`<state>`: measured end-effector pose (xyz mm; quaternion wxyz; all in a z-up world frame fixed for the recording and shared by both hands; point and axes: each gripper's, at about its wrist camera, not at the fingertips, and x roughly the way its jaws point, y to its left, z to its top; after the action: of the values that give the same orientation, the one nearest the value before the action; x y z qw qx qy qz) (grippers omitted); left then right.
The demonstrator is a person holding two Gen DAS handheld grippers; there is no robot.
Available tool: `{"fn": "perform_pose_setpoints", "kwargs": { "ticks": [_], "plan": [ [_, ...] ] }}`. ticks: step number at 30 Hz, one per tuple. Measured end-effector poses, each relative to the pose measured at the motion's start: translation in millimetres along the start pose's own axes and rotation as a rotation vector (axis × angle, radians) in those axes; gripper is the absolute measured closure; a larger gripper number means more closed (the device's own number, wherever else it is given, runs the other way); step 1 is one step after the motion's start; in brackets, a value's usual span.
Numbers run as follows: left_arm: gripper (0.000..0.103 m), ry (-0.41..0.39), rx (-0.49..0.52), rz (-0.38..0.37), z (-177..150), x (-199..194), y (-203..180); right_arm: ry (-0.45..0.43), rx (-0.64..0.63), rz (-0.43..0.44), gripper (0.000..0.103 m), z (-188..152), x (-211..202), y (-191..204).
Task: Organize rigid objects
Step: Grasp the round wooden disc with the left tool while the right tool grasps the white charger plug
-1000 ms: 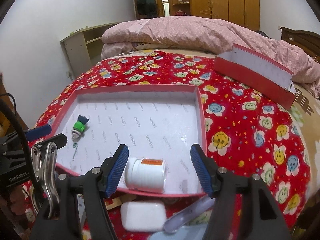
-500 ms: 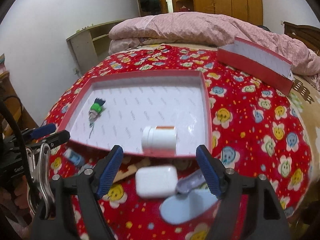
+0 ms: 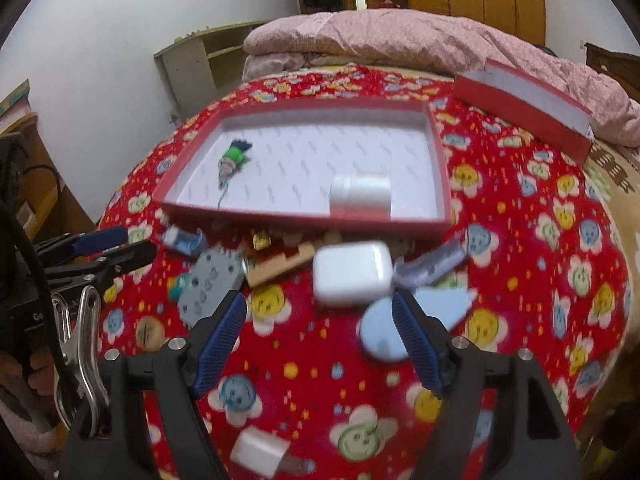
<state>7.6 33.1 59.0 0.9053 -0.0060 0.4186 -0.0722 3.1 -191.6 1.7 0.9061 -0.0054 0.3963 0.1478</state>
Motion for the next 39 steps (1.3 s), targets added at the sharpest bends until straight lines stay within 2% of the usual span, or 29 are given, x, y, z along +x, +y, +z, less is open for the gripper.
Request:
{"fn": "perform_pose_setpoints", "kwargs": {
  "ticks": [6, 13, 20, 29, 37, 39],
  "plan": [
    [0.039, 0.04, 0.017, -0.009, -19.8, -2.2, -2.7, 0.053, -0.002, -0.027, 0.026, -22.9, -3.1, -0.2],
    [0.039, 0.061, 0.029, -0.028, -32.6, -6.4, -7.1, 0.099, -0.008, -0.002, 0.026, -45.6, -8.1, 8.2],
    [0.039, 0.078, 0.059, -0.04, -48.6, -7.2, -12.5, 0.127, -0.026, 0.018, 0.026, -60.1, -10.8, 21.4],
    [0.039, 0.095, 0.07, -0.056, -61.0, 0.9, -16.8, 0.191, -0.005, -0.001, 0.026, -72.9, 0.8, 29.4],
    [0.043, 0.073, 0.116, -0.05, -68.1, 4.4, -27.7, 0.148, -0.044, -0.077, 0.027, -80.3, 1.8, 40.3],
    [0.046, 0.068, 0.12, -0.053, -69.0, 4.6, -29.0, 0.14, -0.041, -0.088, 0.034, -81.2, 0.6, 40.2]
  ]
}}
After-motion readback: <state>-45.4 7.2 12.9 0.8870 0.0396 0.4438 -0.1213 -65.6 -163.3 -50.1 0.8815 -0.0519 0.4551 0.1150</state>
